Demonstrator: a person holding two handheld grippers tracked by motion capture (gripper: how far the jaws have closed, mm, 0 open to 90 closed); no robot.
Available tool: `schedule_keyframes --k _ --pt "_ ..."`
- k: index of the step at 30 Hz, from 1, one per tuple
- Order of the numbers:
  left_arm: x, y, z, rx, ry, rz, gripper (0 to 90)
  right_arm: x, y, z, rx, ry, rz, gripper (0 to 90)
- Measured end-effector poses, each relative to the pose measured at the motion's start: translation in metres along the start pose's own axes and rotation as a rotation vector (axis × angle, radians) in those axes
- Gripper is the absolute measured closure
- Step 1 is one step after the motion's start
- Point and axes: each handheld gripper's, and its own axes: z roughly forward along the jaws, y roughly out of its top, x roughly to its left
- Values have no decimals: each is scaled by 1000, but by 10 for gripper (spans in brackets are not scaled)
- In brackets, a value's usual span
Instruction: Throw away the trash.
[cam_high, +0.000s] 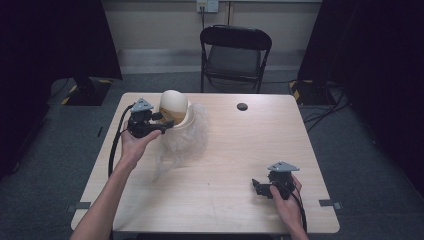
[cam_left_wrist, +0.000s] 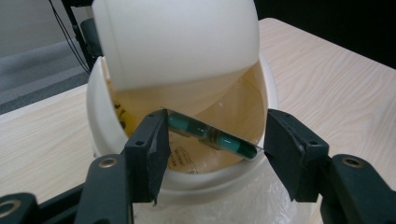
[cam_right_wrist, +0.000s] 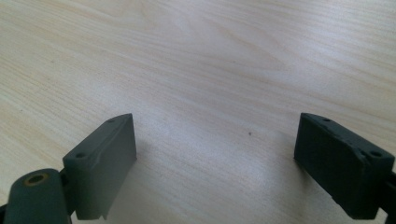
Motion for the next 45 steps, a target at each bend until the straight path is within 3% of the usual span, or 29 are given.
schedule_keyframes --k 4,7,14,20,31,37,45 --pt "1 4 6 24 -3 1 412 0 0 0 0 0 1 119" --pt "5 4 14 29 -21 -40 412 0 0 0 1 -2 0 119" --pt "7 3 17 27 -25 -55 405 0 0 0 1 -2 0 119" --pt "8 4 14 -6 -48 -67 258 0 0 0 0 0 0 119" --pt "7 5 8 -39 -70 -90 164 0 0 0 0 0 0 119" --pt "3 6 2 -49 -80 -78 163 0 0 0 1 -1 0 119" --pt "-3 6 -10 -35 -66 -25 160 0 0 0 1 -1 0 119"
